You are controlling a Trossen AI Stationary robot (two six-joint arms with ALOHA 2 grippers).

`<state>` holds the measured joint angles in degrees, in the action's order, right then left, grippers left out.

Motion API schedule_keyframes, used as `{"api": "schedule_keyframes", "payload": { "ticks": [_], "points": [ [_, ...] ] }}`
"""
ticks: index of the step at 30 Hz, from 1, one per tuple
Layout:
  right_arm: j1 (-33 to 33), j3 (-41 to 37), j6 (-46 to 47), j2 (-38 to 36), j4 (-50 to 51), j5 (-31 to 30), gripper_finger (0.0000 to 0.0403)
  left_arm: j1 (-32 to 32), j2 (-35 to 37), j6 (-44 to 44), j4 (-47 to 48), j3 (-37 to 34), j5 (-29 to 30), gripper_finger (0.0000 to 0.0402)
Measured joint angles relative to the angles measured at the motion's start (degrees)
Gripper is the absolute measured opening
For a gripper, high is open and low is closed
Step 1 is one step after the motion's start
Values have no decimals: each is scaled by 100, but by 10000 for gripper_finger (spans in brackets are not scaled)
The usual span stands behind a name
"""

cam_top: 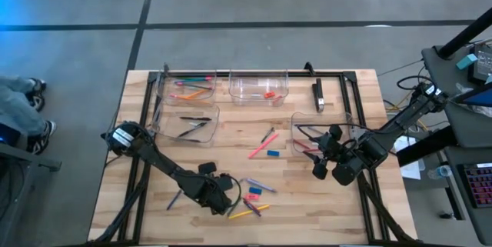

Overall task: Sort crayons/erasers/pens/pencils in bins
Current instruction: Put the gray crayon into the bottom right transparent bin

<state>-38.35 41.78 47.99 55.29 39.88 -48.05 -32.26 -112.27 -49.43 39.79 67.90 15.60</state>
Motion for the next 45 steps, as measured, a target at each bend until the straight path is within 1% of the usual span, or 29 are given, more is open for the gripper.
{"api": "schedule_keyframes", "payload": {
  "ticks": [12,15,20,26,37,41,45],
  "points": [
    [-2,-48,36,0,-42,0,240,12,0,81,-2,-2,56,0],
    [-2,-78,150,0,-40,0,240,18,79,262,20,30,18,0],
    [-2,-114,159,-2,-41,30,240,46,408,396,65,86,-9,0],
    [-2,-118,155,-2,-39,44,240,45,844,500,83,76,367,0],
    [0,-118,146,-2,-31,0,240,45,1119,956,-70,83,1016,0],
    [0,-118,146,-2,-33,0,240,46,1169,1114,-274,90,1097,0],
    [0,-118,146,-2,-33,0,240,56,1171,1095,-426,68,1020,0]
  ]
}}
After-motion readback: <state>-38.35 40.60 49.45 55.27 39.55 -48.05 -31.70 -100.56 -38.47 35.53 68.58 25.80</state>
